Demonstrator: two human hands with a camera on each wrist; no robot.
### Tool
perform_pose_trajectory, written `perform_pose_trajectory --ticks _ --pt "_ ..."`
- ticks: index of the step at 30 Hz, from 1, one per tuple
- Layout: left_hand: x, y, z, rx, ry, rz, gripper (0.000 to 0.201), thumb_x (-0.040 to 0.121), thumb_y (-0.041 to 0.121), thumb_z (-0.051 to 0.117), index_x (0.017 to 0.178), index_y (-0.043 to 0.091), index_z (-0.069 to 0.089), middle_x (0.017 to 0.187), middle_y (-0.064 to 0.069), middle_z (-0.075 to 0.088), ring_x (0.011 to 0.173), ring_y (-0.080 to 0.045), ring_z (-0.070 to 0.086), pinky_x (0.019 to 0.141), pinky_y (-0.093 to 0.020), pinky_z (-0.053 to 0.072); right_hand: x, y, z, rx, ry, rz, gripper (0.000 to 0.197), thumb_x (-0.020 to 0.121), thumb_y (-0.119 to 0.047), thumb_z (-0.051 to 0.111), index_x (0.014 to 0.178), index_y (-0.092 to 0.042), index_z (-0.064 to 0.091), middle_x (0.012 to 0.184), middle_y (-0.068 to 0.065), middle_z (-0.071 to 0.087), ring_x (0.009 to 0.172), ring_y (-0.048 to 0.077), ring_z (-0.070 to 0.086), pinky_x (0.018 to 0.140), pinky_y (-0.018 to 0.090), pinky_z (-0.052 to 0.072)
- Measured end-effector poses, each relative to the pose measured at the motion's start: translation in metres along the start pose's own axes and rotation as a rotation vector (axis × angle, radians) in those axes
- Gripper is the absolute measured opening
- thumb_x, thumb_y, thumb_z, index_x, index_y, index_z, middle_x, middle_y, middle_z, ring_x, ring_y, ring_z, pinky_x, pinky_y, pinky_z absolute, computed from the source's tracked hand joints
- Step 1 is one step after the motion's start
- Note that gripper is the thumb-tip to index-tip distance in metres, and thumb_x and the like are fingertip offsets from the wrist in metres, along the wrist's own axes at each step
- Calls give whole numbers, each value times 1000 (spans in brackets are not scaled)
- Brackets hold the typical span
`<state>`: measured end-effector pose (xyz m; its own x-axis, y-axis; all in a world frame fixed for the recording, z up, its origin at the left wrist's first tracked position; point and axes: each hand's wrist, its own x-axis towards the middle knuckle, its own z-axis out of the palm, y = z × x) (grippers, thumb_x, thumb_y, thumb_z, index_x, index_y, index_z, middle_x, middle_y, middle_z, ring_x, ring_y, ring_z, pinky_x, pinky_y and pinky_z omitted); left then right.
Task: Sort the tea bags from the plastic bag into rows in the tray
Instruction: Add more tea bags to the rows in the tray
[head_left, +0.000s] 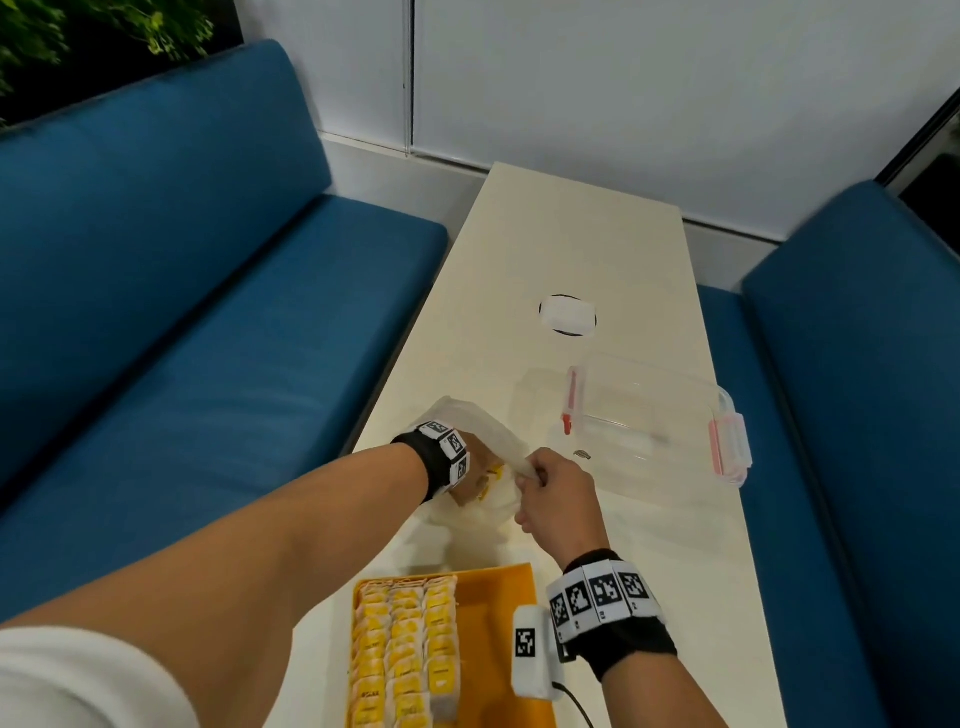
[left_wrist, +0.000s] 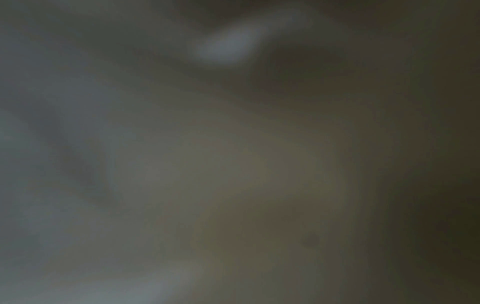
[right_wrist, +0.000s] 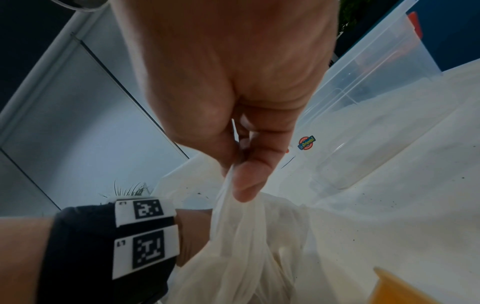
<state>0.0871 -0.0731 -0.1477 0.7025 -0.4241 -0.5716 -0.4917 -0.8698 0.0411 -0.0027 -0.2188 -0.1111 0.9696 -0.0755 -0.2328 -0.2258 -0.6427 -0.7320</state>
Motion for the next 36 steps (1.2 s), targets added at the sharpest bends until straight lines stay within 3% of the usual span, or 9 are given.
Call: perform_pose_trajectory --ticks 4,11,13,16,23,27,29,31,36 --pt "-14 7 -8 16 41 59 14 92 30 62 95 26 50 96 4 55 82 -20 46 78 -31 42 1 1 -3 11 2 6 26 93 -5 52 75 -24 57 73 4 66 65 24 68 65 42 62" --pt "-5 16 -3 -67 -21 11 24 91 19 67 79 21 46 88 4 53 88 -21 50 81 -33 44 3 2 -4 46 15 28 28 94 -5 52 76 -26 57 75 3 65 65 25 68 65 41 62" --pt "-8 18 -5 -19 24 27 15 94 20 64 98 20 50 98 3 47 92 -20 47 81 -31 37 3 3 -4 52 24 32 26 94 -6 52 78 -26 59 76 3 66 66 25 69 66 41 62" --pt "-9 14 -9 51 30 97 37 96 18 64 131 17 53 116 4 51 112 -24 55 83 -30 38 3 3 -4 47 40 36 23 93 -7 52 81 -24 60 79 4 66 70 28 69 66 42 61" --pt "-14 5 -5 267 45 197 38 101 28 52 138 19 49 147 -3 47 133 -29 45 105 -37 35 0 2 -7 57 55 51 25 94 -5 52 77 -23 58 78 2 63 66 28 68 64 42 61" --pt "-12 7 6 392 50 252 27 104 25 46 128 17 52 136 -3 54 108 -25 52 88 -35 37 -3 3 -3 61 39 59 24 93 -7 52 78 -24 59 80 5 67 70 29 69 66 44 61" --pt "-8 5 9 247 54 245 13 105 22 45 98 25 56 106 8 57 81 -11 46 71 -24 34 -4 4 -3 69 37 63 24 93 -6 52 79 -23 59 80 5 67 69 28 69 66 44 61" --pt "-7 4 9 141 91 251 30 106 27 44 78 37 43 82 18 41 68 1 35 63 -16 32 -6 4 -5 79 40 66 24 93 -4 51 79 -22 59 78 5 67 67 28 69 65 43 61" --pt "-6 2 23 -230 195 33 35 96 45 45 86 16 63 74 1 62 60 -11 46 62 -27 33 -10 4 -8 81 45 56 24 91 -2 48 79 -19 60 76 7 66 66 28 69 62 44 61"
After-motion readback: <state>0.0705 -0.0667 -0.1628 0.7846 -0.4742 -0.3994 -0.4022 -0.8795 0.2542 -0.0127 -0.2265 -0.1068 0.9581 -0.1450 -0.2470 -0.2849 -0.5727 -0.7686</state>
